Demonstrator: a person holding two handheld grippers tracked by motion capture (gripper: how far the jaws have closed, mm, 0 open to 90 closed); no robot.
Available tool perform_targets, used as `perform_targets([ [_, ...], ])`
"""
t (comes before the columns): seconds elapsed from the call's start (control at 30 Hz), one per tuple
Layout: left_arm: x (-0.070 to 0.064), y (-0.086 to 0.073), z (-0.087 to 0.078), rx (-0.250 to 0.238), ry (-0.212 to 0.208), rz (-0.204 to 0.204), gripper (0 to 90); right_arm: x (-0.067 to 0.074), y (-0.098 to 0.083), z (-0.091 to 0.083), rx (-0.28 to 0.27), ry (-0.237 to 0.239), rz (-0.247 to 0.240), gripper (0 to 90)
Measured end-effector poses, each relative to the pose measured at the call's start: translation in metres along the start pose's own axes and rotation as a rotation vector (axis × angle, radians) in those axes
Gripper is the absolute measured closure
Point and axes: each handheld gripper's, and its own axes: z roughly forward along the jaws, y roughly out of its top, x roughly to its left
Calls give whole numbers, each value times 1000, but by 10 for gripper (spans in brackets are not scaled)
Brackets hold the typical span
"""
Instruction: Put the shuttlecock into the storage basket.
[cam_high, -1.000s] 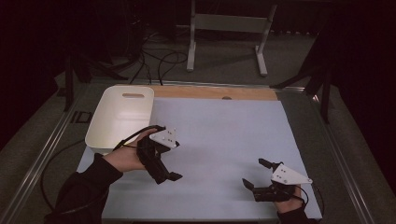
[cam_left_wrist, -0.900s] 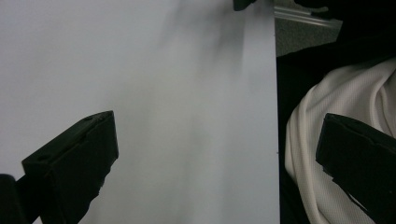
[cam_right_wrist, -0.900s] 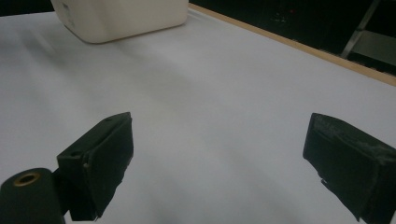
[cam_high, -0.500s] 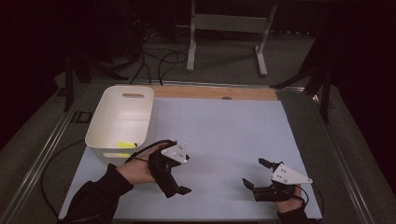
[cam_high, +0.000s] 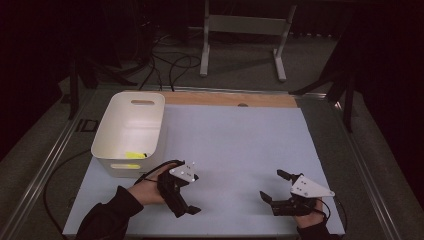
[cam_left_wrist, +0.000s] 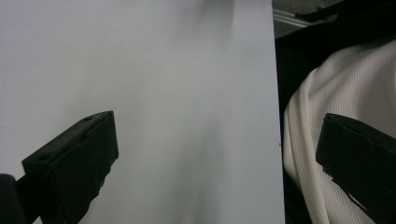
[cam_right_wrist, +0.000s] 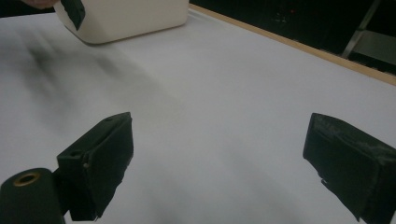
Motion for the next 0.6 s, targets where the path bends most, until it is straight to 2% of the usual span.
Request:
perform_targets([
  [0.07,1,-7,1,0,15,-8,0,0,0,0,0,1,-3,84],
  [0.1,1,-7,1,0,15,-8,0,0,0,0,0,1,-3,84],
  [0.13,2,-14,1,-5,14,-24,0,0,0,0,0,0,-1,84],
  [0.23,3,-24,2,1,18,-34,0,0,0,1,-1,0,-4,84],
  [0.43,3,-43,-6,-15,32,-51,0,0,0,1,-1,-1,-5,84],
  [0.5,2,-49,-9,-9,54,-44,0,1,0,1,-1,-1,-1,84],
  [0.6,3,-58,-13,-16,65,-64,0,0,0,1,0,0,-4,84],
])
